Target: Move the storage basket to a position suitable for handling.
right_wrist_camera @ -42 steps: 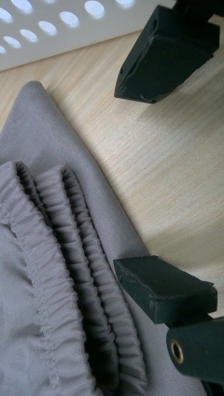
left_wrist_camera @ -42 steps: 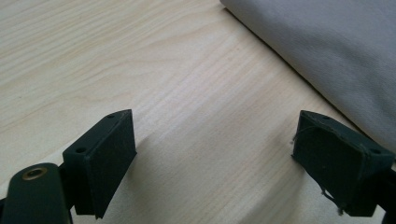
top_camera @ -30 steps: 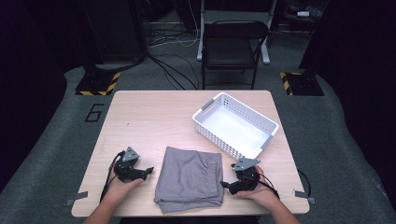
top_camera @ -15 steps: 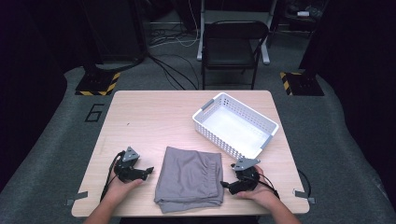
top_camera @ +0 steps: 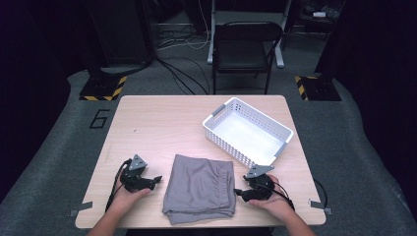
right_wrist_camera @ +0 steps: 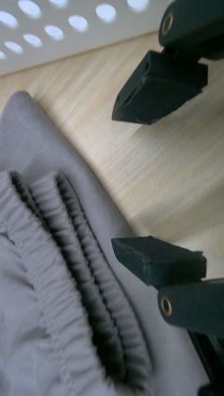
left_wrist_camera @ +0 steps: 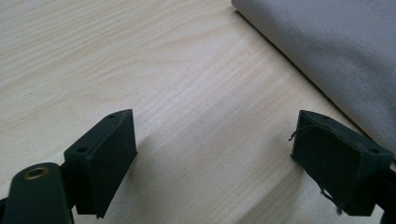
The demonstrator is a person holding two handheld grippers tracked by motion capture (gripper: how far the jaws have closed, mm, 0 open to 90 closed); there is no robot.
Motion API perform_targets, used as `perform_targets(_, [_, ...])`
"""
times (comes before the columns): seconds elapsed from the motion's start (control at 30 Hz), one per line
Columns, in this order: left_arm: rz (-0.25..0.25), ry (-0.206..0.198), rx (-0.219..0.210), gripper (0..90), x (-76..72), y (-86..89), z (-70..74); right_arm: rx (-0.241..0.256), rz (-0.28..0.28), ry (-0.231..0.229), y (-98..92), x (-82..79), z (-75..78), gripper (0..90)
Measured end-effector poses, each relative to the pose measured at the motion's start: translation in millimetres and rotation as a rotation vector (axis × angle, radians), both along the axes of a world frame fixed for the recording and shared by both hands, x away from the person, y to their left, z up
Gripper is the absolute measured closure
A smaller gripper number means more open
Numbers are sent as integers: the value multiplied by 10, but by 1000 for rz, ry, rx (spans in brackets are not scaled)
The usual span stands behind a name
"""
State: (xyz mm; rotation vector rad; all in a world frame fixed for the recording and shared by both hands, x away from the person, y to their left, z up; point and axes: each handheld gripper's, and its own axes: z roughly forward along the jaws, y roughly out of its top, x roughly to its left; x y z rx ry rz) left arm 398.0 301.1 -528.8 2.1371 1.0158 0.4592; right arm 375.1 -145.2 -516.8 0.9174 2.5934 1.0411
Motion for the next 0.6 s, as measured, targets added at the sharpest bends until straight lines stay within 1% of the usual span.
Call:
perform_targets(0.03, [0, 0, 0, 131, 0, 0, 0, 4, 0, 7, 12, -7, 13, 356])
perform_targets(0.07, [0, 0, 0, 131, 0, 0, 0, -2, 3, 2, 21, -16, 31, 375])
perform_targets(0.1, [1, 0, -1, 131, -1, -1, 0, -12, 9, 8, 28, -29, 53, 387])
perform_targets(0.2, [3, -2, -2, 131, -1, -2, -2, -22, 23, 1, 45, -40, 85, 397])
perform_targets(0.23, [0, 0, 0, 131, 0, 0, 0, -28, 15, 6, 65, -58, 117, 404])
perform_targets(0.3, [1, -2, -1, 131, 0, 0, -2, -18, 11, -4, 73, -62, 133, 410])
perform_targets(0.33, [2, 0, -1, 131, -1, -1, -1, -24, 7, 10, 69, -69, 156, 414])
perform_targets(0.37, [3, -2, -2, 131, -1, -1, -2, -19, 3, 11, 68, -72, 169, 416])
perform_targets(0.47, [0, 0, -1, 131, 0, 0, 0, -6, -22, 2, 57, -92, 230, 420])
perform_targets(0.53, [1, -2, 0, 131, -1, -1, -1, 3, -23, -14, 41, -95, 267, 422])
perform_targets(0.57, [1, -2, 0, 131, -1, -1, -1, 4, -37, -4, 29, -107, 304, 429])
perform_targets(0.6, [1, -1, 0, 131, -1, -2, -1, 8, -40, -4, 16, -108, 327, 432])
